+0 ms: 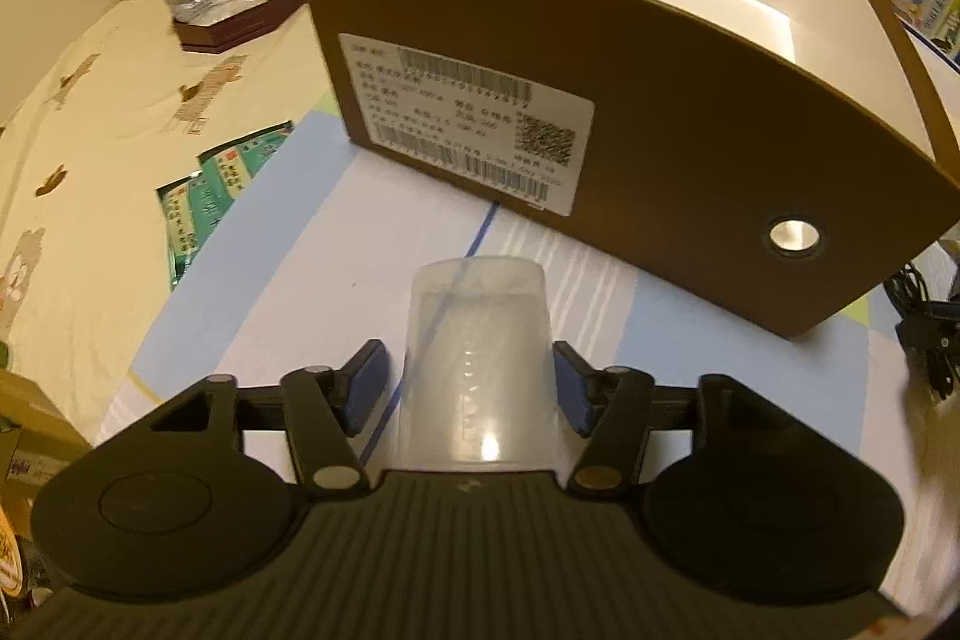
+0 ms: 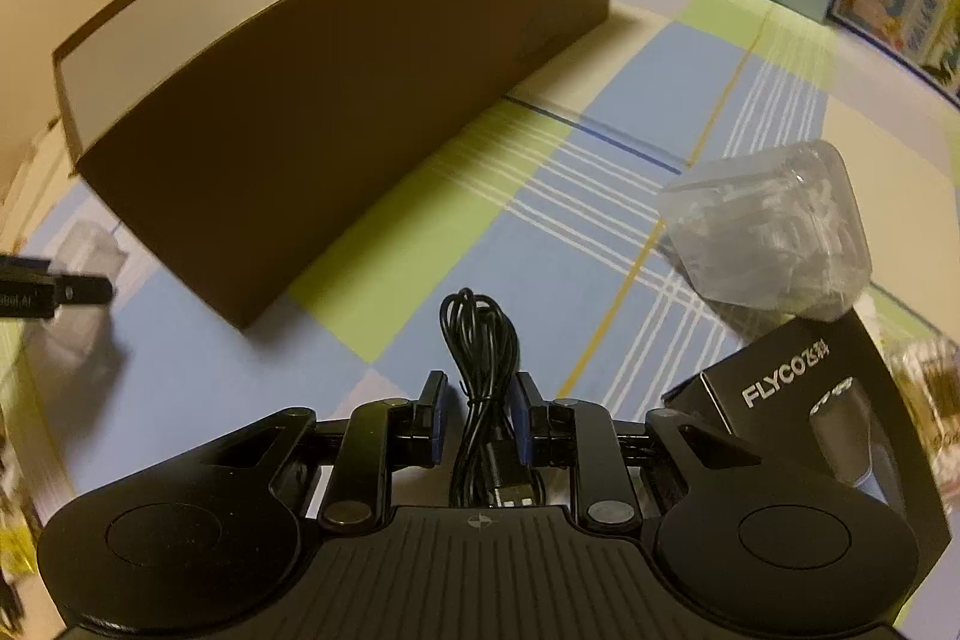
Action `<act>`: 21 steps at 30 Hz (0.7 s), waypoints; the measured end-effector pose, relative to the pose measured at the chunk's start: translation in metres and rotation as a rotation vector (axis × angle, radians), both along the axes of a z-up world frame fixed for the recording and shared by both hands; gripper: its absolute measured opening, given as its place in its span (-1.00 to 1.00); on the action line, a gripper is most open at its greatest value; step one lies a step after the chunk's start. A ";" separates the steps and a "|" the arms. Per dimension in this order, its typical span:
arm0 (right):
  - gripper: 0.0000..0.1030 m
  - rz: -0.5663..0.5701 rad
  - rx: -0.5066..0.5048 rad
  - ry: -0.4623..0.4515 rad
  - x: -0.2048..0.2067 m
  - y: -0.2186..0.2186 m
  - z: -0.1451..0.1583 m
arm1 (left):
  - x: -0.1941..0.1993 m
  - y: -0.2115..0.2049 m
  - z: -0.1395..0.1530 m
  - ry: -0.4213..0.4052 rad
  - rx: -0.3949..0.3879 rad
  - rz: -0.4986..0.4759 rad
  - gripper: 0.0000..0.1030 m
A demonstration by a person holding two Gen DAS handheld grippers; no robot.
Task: Organize objects
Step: 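Lift cup with left tool while right tool lifts cable toward brown box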
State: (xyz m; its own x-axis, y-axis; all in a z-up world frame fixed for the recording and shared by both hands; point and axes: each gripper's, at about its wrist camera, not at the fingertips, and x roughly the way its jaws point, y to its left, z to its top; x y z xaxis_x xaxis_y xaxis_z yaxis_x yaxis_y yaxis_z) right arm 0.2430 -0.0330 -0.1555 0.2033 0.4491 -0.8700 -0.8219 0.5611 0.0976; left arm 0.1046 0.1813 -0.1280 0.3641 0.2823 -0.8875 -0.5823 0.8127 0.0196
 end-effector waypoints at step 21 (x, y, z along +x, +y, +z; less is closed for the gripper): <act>-0.73 -0.027 0.007 0.002 -0.011 -0.005 0.000 | 0.003 -0.004 0.001 0.022 0.020 -0.056 -0.09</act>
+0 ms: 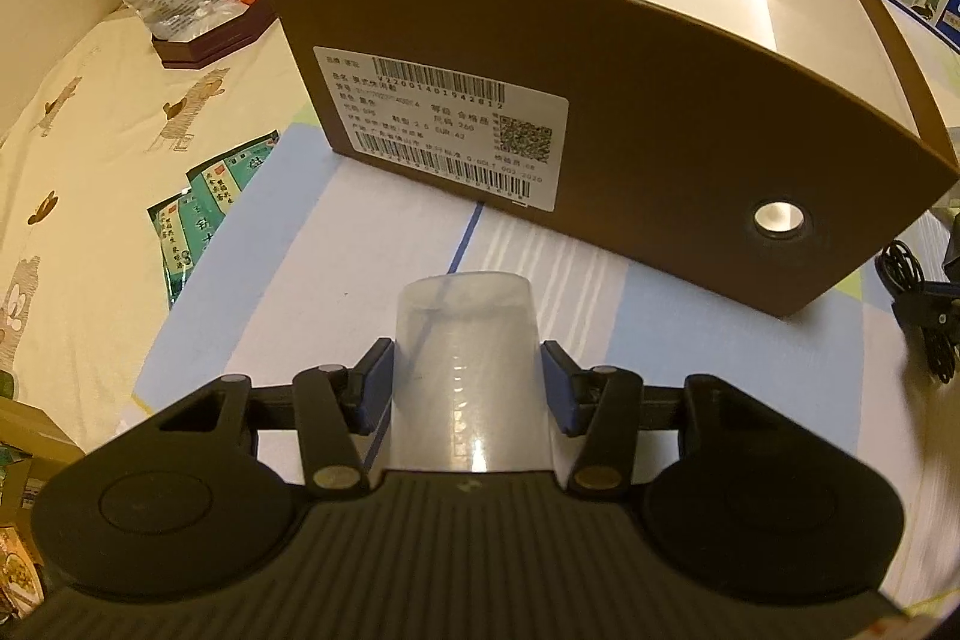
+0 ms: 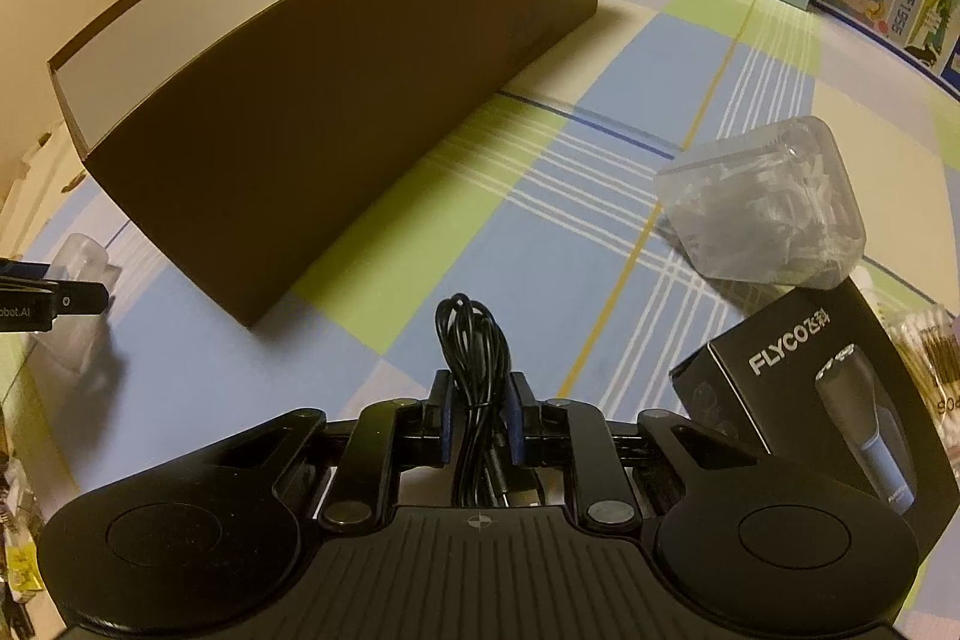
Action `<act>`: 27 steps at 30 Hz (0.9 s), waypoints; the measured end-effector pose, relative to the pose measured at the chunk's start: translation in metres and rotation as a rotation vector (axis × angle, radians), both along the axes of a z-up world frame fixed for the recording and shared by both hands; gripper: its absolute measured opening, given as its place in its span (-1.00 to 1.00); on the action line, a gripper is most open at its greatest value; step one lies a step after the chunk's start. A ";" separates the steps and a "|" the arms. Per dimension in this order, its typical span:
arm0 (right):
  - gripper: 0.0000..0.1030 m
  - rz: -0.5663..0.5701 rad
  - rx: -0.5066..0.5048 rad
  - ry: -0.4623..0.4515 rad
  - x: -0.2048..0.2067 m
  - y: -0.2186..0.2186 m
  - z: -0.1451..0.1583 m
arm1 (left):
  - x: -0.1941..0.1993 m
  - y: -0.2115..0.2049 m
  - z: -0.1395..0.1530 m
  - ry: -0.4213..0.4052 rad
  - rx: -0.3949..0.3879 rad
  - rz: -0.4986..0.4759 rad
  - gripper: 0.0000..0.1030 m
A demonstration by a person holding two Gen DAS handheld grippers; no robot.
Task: Organize objects
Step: 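Lift cup with left tool while right tool lifts cable toward brown box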
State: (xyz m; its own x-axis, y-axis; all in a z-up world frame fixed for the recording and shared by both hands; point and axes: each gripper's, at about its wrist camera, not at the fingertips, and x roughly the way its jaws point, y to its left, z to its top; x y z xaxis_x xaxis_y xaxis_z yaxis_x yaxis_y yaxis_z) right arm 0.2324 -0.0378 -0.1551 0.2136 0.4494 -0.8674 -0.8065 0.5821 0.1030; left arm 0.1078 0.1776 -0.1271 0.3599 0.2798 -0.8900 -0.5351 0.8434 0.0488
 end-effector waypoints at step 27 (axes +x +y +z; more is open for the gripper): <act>-0.80 -0.050 0.103 0.040 -0.002 -0.019 0.035 | -0.021 0.012 0.053 -0.081 0.048 -0.018 -0.09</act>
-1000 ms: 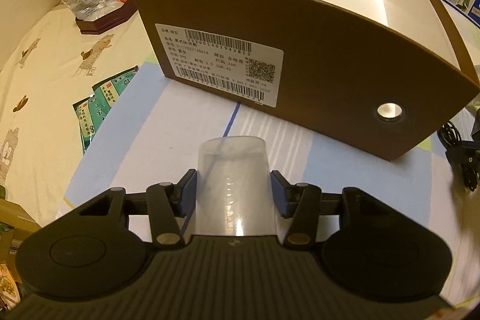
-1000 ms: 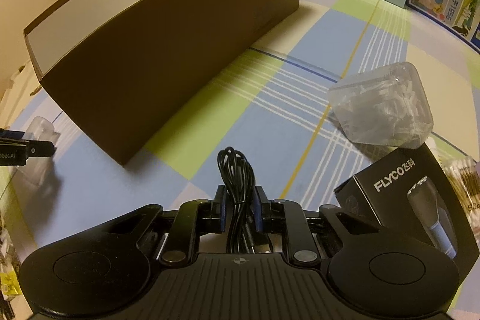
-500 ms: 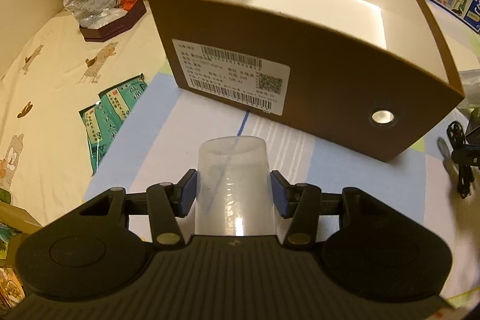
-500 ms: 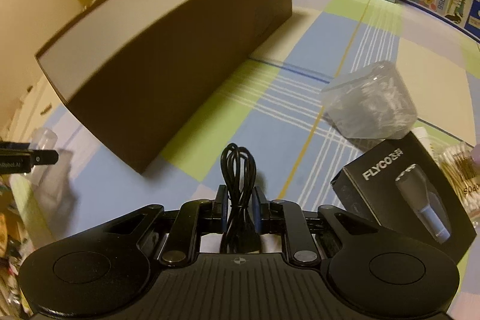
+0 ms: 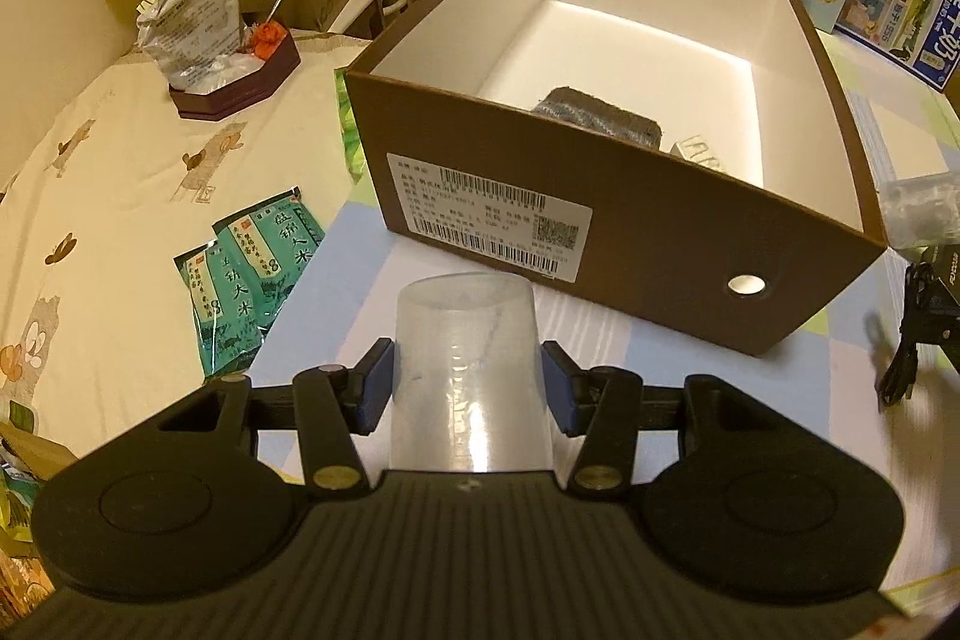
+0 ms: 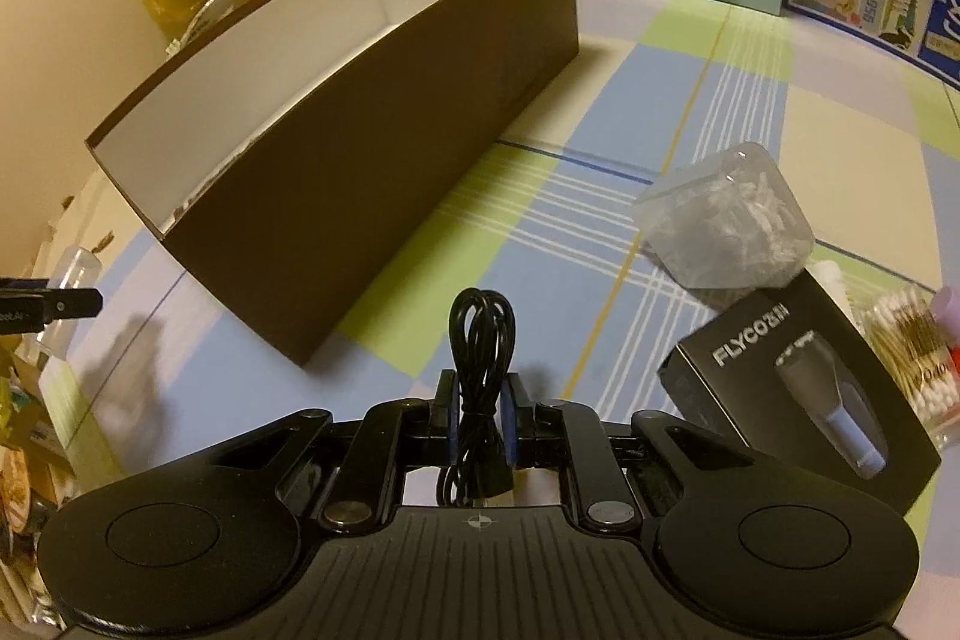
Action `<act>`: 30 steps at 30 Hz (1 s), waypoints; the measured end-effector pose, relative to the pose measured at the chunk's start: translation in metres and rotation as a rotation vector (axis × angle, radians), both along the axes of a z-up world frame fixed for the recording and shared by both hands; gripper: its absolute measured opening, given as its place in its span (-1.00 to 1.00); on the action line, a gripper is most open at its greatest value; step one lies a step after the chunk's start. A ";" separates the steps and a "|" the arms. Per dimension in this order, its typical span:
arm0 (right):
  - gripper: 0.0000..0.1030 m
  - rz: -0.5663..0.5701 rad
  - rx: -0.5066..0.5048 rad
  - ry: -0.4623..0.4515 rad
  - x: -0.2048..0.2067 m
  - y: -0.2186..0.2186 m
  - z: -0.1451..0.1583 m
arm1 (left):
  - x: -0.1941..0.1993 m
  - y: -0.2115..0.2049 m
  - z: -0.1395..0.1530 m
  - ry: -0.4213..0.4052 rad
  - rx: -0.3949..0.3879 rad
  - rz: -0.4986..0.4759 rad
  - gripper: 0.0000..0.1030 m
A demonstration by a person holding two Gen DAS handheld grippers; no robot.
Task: Organize objects
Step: 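Lift cup with left tool while right tool lifts cable toward brown box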
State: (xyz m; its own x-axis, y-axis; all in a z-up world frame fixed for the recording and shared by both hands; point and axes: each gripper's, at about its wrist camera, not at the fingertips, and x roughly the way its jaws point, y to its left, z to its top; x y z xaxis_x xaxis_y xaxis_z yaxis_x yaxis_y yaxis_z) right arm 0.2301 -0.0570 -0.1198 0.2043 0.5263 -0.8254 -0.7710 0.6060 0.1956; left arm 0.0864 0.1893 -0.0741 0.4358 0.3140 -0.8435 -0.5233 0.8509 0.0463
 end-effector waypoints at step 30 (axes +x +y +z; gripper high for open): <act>-0.72 -0.019 0.068 -0.086 0.004 0.012 -0.004 | -0.004 0.021 0.015 -0.014 0.017 0.004 -0.09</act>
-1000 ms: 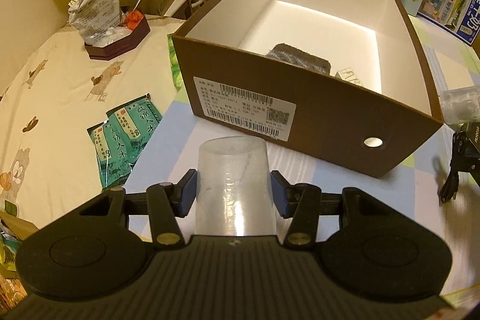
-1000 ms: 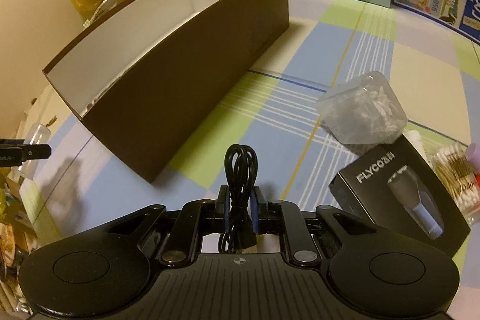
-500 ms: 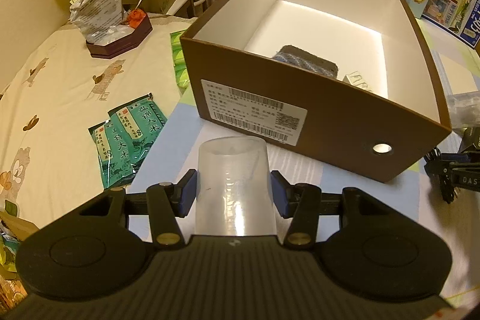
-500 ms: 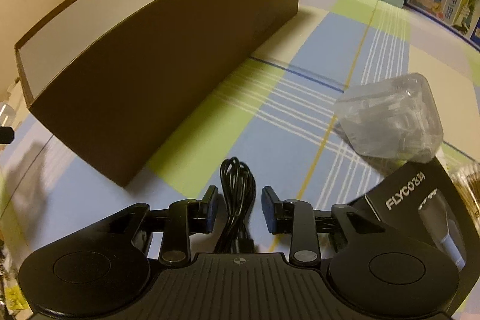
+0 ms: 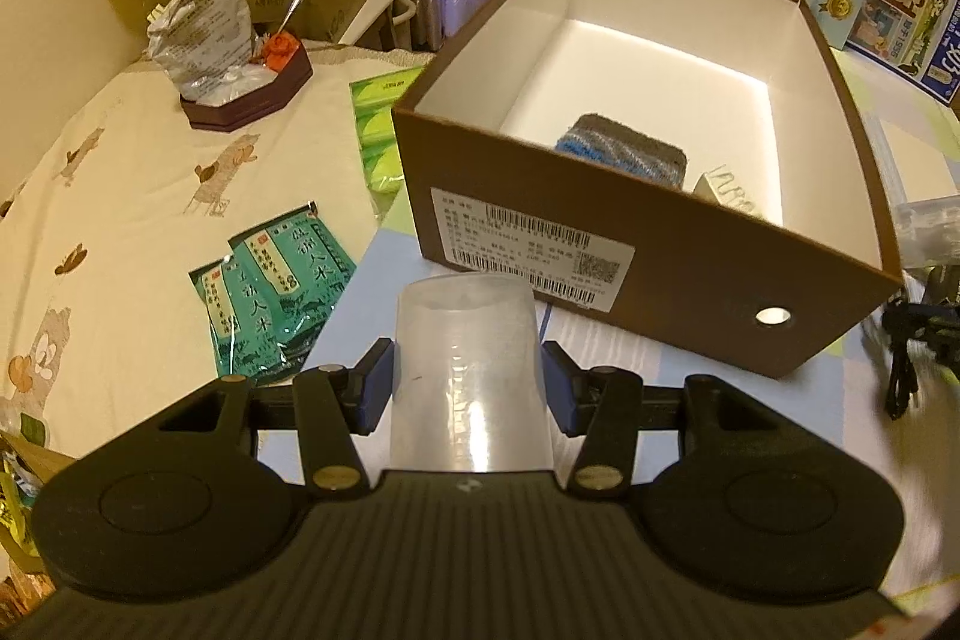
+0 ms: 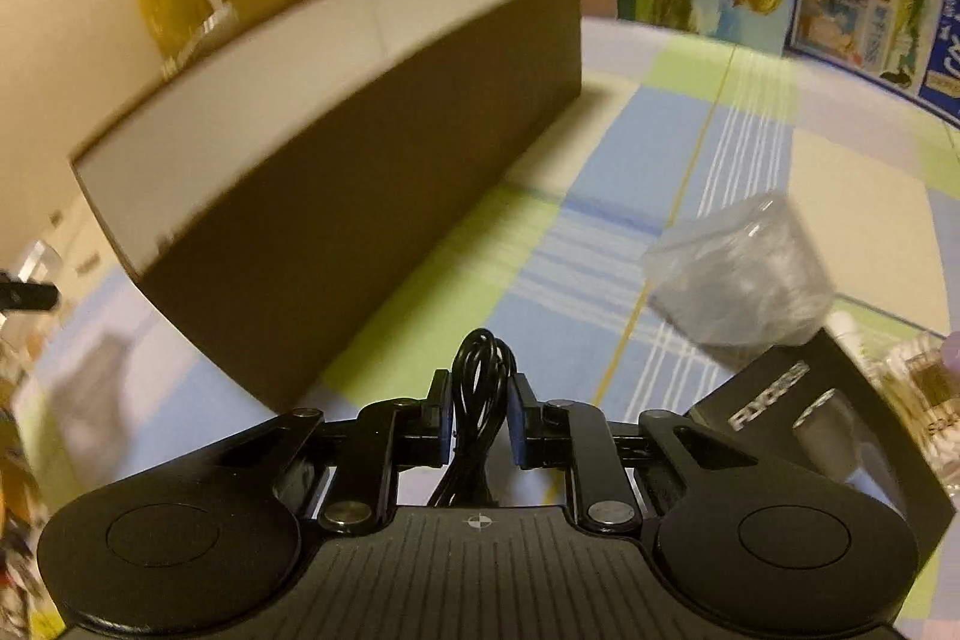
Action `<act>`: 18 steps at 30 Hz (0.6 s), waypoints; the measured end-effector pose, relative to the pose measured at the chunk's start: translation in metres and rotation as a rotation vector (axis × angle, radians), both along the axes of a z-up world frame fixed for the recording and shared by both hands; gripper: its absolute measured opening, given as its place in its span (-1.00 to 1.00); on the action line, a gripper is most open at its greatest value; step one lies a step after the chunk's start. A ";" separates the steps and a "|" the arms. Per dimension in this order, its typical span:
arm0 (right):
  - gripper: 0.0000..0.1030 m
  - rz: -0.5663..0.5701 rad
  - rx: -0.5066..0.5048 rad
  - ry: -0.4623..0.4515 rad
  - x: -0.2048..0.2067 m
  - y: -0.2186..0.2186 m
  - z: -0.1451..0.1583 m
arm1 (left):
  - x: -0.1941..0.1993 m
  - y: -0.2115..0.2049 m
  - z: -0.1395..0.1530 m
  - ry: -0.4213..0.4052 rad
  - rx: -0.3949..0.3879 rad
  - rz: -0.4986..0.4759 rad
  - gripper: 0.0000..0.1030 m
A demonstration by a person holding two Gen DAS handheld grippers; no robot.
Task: Organize objects
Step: 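Lift cup with left tool while right tool lifts cable toward brown box, then lower cable into box with right tool while left tool lowers cup in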
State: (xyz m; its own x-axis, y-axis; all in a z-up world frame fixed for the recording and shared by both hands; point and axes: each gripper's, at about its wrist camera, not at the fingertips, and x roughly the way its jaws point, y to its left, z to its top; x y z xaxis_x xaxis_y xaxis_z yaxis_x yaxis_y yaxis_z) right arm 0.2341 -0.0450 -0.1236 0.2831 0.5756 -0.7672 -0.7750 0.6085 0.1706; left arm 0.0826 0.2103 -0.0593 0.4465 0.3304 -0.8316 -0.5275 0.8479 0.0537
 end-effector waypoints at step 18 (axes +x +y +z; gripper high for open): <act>-0.79 -0.020 0.225 -0.138 -0.006 -0.008 0.098 | 0.032 -0.014 0.054 -0.118 0.070 -0.120 -0.09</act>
State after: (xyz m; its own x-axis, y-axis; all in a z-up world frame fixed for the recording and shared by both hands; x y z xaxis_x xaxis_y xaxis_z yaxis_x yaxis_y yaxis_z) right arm 0.2284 -0.0533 -0.0254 0.3887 0.7209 -0.5737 -0.7887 0.5823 0.1973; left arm 0.1147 0.1960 -0.0056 0.5795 0.3241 -0.7477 -0.4291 0.9014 0.0581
